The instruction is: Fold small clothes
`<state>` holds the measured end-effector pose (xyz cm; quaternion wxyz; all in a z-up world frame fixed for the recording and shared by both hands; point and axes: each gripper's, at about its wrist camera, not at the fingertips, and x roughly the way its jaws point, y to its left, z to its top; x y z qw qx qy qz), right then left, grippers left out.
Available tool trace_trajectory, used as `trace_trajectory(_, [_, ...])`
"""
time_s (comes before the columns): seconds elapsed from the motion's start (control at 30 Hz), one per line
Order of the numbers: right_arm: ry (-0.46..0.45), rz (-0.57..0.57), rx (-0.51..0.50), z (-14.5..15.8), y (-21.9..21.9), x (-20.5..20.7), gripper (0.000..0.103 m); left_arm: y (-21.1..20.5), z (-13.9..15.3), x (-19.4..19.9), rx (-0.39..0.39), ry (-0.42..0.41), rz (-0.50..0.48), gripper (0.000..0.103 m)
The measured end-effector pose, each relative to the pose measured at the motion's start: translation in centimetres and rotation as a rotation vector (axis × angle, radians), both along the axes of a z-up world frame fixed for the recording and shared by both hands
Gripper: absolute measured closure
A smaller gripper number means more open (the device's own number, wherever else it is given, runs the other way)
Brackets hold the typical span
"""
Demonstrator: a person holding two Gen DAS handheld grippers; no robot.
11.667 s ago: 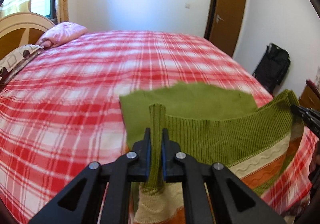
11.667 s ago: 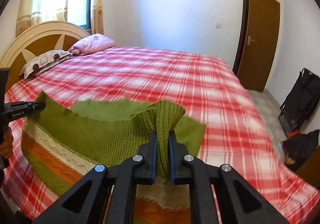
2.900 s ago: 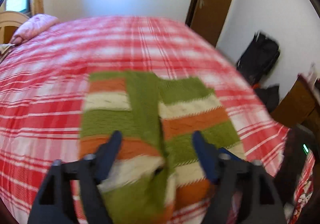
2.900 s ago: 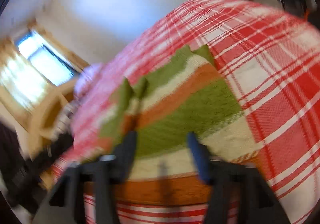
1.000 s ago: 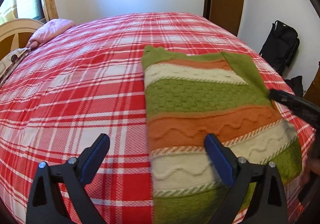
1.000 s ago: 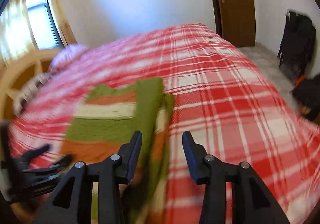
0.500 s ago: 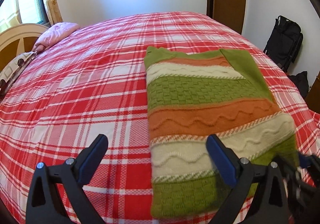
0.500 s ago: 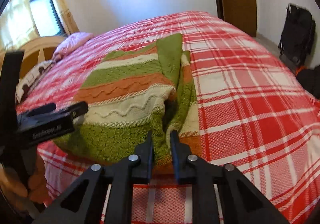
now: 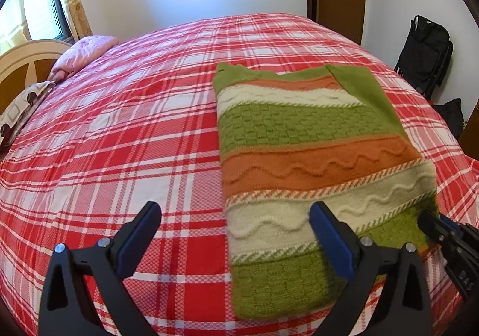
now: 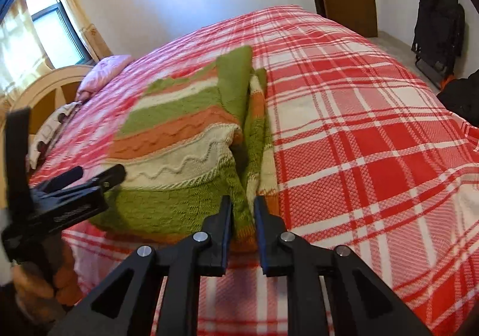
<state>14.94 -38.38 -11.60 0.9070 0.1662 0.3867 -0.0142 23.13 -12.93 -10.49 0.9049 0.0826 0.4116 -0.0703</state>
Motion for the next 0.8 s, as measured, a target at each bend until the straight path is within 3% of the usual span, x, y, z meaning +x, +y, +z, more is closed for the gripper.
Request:
trace_trajectory(0.17, [-0.177,-0.036,-0.118,5.7,-0.1,0.8,0.087,1.5,2.3,-0.1,-0.024,-0.095,0.022,0.001])
trace_trajectory(0.27, [-0.17,0.069,-0.125,6.7,1.4,5.5,0.087,1.5,2.5,0.8,-0.033,-0.096,0.031,0.001])
trace_trajectory(0.4, [-0.059,0.099,-0.199,5.0,2.9,13.2,0.087,0.2,0.5,2.1,-0.002,-0.04,0.034,0.001])
trace_trajectory(0.53, [0.1,0.012,-0.231,0.3,1.2,18.6,0.088,-0.8,-0.3,2.5,-0.028,-0.024,0.048,0.001])
trace_trajectory(0.6, [0.045,-0.017,-0.216,-0.5,0.1,19.0,0.088,-1.5,-0.2,2.7,-0.018,-0.029,0.04,0.0])
trace_trajectory(0.8, [0.041,-0.115,-0.169,-1.0,-2.3,20.9,0.088,-2.9,-0.5,3.2,-0.006,-0.035,0.015,0.0])
